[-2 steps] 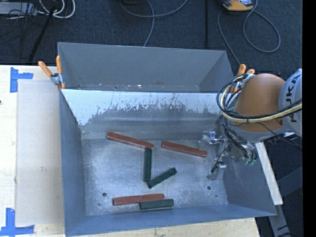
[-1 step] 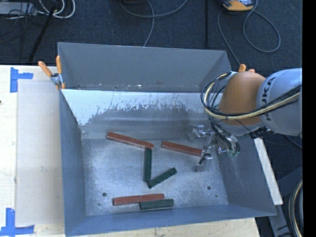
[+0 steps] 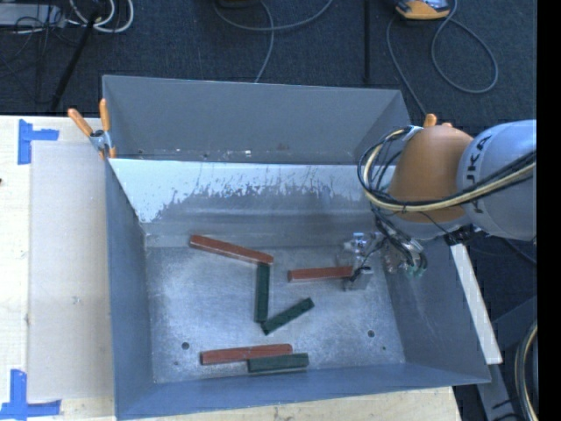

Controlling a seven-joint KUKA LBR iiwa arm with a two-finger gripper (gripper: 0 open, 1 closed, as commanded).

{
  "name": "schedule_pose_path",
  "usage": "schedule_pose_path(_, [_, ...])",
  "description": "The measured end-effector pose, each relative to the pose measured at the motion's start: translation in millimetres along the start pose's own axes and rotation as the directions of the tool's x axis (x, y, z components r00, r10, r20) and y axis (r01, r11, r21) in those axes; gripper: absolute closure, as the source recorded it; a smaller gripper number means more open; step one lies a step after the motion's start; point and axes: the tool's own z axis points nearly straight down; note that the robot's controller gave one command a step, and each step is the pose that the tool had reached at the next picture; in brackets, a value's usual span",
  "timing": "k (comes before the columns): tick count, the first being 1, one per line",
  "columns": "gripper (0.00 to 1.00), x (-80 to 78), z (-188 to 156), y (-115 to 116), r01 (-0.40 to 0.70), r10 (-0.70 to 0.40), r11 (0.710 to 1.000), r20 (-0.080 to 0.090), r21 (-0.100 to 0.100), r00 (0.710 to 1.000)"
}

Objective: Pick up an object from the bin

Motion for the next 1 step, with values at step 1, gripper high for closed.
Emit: schedule_pose_path(1, [1.00, -11.3, -132.3, -11.5, -0.004, 0.004, 1.000, 0.009, 0.002, 1.000])
